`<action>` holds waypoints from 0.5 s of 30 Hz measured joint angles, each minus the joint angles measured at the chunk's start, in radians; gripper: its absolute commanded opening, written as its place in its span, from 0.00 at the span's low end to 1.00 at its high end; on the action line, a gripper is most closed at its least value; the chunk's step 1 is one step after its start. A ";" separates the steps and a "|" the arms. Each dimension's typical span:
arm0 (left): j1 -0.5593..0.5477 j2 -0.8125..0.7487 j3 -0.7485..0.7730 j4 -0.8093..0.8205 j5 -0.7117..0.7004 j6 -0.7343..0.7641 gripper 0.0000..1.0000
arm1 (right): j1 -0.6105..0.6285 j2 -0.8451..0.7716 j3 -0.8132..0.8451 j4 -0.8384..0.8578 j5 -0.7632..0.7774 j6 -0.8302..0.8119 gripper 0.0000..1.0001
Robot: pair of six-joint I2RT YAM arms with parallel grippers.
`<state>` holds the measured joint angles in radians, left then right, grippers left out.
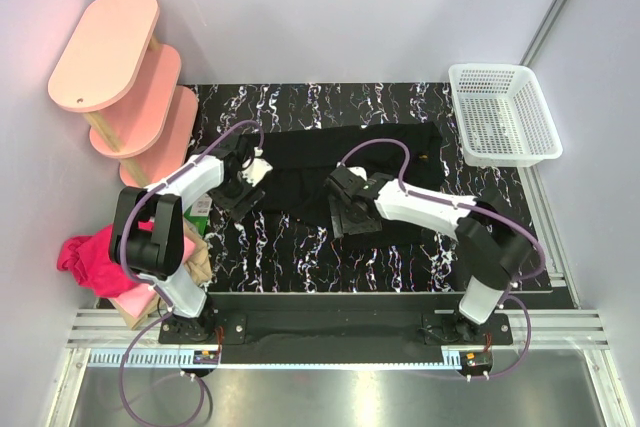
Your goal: Fold and stack the t-shirts
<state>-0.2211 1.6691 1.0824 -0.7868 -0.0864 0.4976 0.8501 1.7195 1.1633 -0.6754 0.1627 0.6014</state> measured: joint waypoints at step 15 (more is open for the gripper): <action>0.000 -0.027 0.003 -0.001 0.000 -0.001 0.80 | 0.001 0.077 -0.005 -0.008 0.038 -0.025 0.05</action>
<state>-0.2211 1.6421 1.0855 -0.7879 -0.0864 0.4969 0.8509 1.7966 1.1584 -0.6838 0.2005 0.5766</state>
